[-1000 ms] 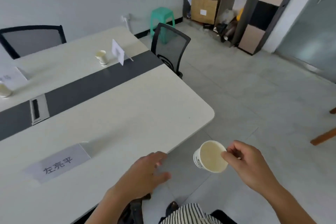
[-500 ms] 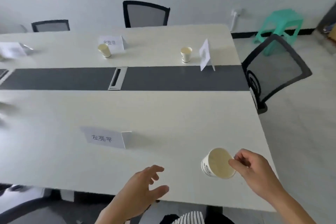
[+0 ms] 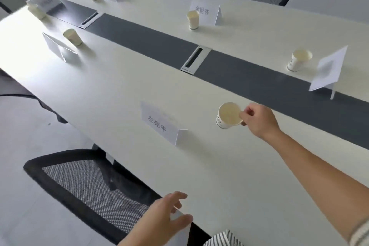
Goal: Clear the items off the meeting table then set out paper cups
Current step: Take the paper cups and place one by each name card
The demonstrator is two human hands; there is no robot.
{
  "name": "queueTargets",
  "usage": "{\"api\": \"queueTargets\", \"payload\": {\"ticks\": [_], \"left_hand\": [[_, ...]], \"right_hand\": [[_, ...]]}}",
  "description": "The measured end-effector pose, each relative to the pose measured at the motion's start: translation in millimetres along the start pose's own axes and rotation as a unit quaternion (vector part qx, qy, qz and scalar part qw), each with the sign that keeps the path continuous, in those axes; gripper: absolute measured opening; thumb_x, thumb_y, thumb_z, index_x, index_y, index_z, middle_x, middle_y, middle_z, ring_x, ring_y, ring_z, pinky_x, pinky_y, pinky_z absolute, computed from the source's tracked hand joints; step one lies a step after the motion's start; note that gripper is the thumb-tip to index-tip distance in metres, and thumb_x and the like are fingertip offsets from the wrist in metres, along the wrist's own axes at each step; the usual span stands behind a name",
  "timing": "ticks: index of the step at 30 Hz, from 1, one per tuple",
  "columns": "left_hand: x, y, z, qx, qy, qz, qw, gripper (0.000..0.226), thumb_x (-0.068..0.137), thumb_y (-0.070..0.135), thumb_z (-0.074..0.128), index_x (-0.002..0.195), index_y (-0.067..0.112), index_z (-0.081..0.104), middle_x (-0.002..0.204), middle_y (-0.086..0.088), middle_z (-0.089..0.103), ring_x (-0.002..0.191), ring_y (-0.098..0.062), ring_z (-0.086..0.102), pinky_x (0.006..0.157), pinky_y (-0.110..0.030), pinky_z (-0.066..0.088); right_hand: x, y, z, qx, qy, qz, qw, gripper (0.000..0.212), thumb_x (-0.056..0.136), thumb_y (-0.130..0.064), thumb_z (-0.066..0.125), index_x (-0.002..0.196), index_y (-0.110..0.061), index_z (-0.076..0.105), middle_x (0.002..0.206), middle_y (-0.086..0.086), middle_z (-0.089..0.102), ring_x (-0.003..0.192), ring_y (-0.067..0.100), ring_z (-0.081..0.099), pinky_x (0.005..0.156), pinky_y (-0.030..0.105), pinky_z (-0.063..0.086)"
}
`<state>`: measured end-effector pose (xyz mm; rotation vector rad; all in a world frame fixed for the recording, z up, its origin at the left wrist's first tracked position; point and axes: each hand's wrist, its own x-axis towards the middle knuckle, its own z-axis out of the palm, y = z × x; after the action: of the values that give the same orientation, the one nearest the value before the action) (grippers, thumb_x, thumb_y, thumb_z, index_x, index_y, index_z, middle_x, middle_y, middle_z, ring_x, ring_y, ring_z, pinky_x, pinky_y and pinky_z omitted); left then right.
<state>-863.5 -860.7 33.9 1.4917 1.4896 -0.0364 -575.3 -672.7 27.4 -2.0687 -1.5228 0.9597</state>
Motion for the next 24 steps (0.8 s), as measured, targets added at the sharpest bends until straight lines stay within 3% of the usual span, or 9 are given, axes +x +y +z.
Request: {"api": "queueTargets", "payload": {"ticks": [5, 11, 15, 19, 24], "left_hand": [[52, -15, -26, -0.025, -0.001, -0.019, 0.999, 0.049, 0.084, 0.054, 0.06, 0.129, 0.039, 0.048, 0.108, 0.021, 0.057, 0.1, 0.002, 0.055, 0.087, -0.018, 0.047], [100, -26, -55, -0.052, 0.029, -0.032, 0.998, 0.045, 0.087, 0.05, 0.06, 0.128, 0.036, 0.05, 0.107, 0.017, 0.059, 0.101, -0.002, 0.057, 0.087, -0.021, 0.047], [109, -34, -64, -0.052, 0.023, -0.038, 0.998, 0.046, 0.087, 0.05, 0.059, 0.13, 0.034, 0.05, 0.107, 0.016, 0.059, 0.1, -0.002, 0.057, 0.086, -0.019, 0.046], [112, -36, -68, -0.037, 0.006, -0.039, 0.999, 0.047, 0.088, 0.05, 0.058, 0.131, 0.034, 0.048, 0.109, 0.015, 0.059, 0.101, -0.001, 0.056, 0.088, -0.021, 0.047], [110, -31, -72, -0.041, 0.011, -0.035, 0.999, 0.047, 0.088, 0.049, 0.059, 0.131, 0.033, 0.048, 0.11, 0.014, 0.059, 0.102, -0.002, 0.055, 0.09, -0.021, 0.047]], "right_hand": [[74, -33, 43, -0.042, 0.008, 0.022, 0.999, 0.02, 0.082, -0.032, 0.052, 0.075, -0.014, 0.057, 0.078, 0.004, 0.072, 0.079, 0.027, 0.069, 0.074, 0.042, 0.056], [118, -28, 91, -0.096, -0.016, 0.078, 0.992, 0.018, 0.082, -0.031, 0.049, 0.078, -0.016, 0.058, 0.083, 0.005, 0.072, 0.08, 0.03, 0.064, 0.063, 0.032, 0.045], [127, -25, 102, -0.118, -0.015, 0.096, 0.988, 0.023, 0.08, -0.032, 0.048, 0.073, -0.012, 0.056, 0.079, 0.007, 0.073, 0.077, 0.032, 0.065, 0.062, 0.033, 0.049], [130, -26, 104, -0.135, -0.015, 0.097, 0.986, 0.025, 0.079, -0.034, 0.053, 0.062, -0.016, 0.05, 0.07, 0.005, 0.065, 0.066, 0.031, 0.057, 0.05, 0.026, 0.036], [126, -32, 101, -0.134, -0.024, 0.1, 0.986, 0.035, 0.08, -0.043, 0.056, 0.058, -0.02, 0.043, 0.065, 0.003, 0.06, 0.065, 0.03, 0.054, 0.049, 0.026, 0.032]]}}
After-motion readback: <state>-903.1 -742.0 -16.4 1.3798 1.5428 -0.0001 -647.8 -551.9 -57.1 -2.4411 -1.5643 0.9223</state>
